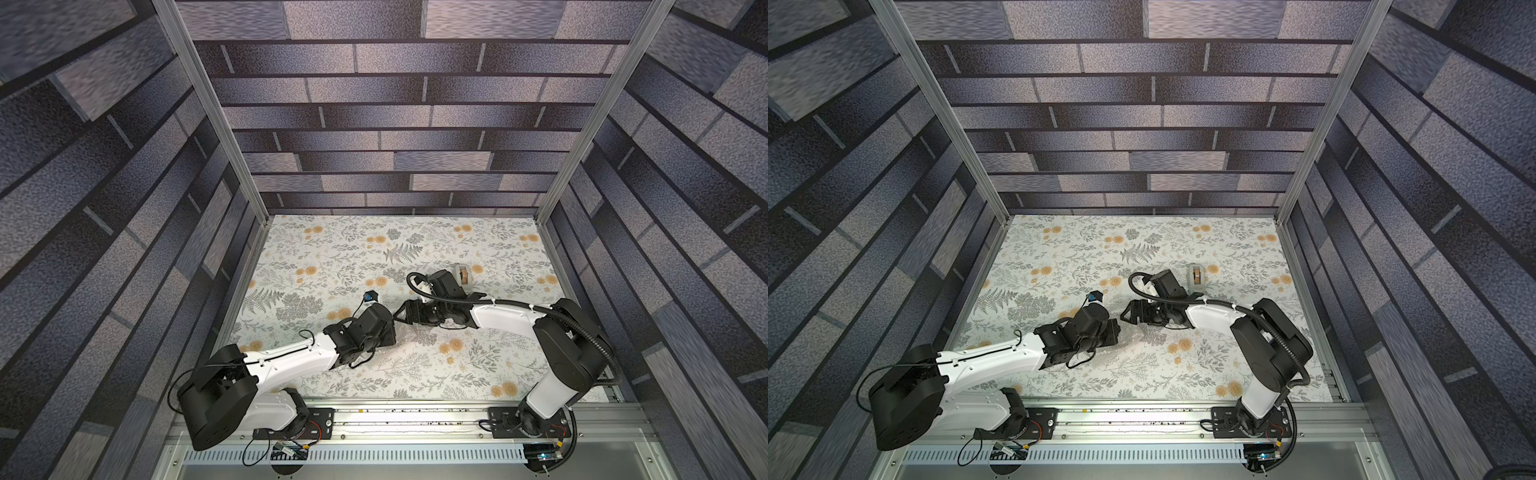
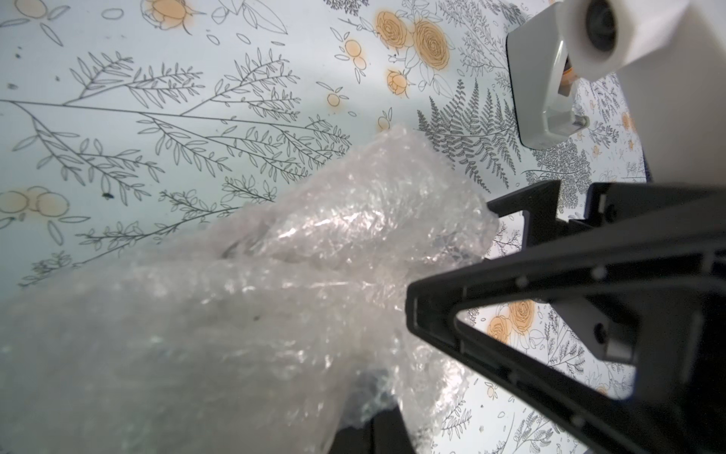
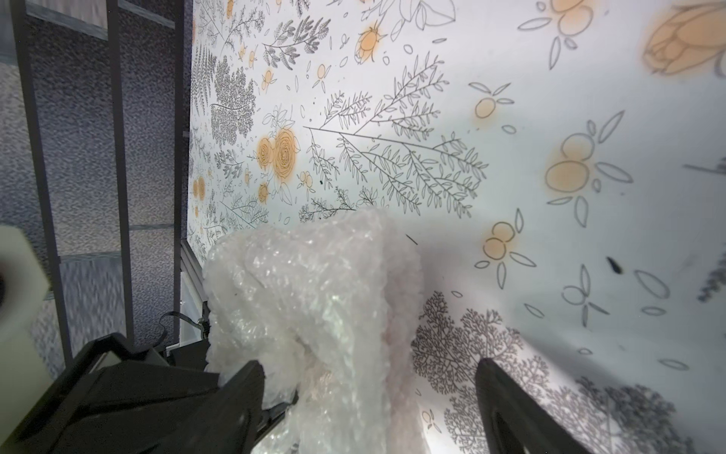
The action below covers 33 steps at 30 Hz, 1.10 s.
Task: Wrap bowls in bubble wrap
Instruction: Wrap the bowl in bubble wrap.
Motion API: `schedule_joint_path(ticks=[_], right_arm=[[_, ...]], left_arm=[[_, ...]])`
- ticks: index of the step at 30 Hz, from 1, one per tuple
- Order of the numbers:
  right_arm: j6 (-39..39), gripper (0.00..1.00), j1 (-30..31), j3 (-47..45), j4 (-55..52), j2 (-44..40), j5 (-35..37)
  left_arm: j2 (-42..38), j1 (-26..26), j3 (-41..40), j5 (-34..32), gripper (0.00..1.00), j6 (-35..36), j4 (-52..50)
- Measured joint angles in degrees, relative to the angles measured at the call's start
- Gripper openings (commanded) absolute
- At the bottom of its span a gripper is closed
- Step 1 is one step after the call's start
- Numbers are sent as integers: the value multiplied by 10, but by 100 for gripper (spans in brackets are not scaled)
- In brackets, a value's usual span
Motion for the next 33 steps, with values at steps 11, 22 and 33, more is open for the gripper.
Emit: schedule_joint_path(ticks=[11, 22, 33], right_arm=[[-5, 94, 4, 9, 21, 11, -61], [-40, 72, 20, 53, -19, 52, -56], [-64, 55, 24, 65, -58, 63, -34]], left_arm=[[0, 0, 0, 0, 0, 0, 0], [0, 0, 0, 4, 0, 0, -7], [-2, 4, 0, 9, 0, 1, -14]])
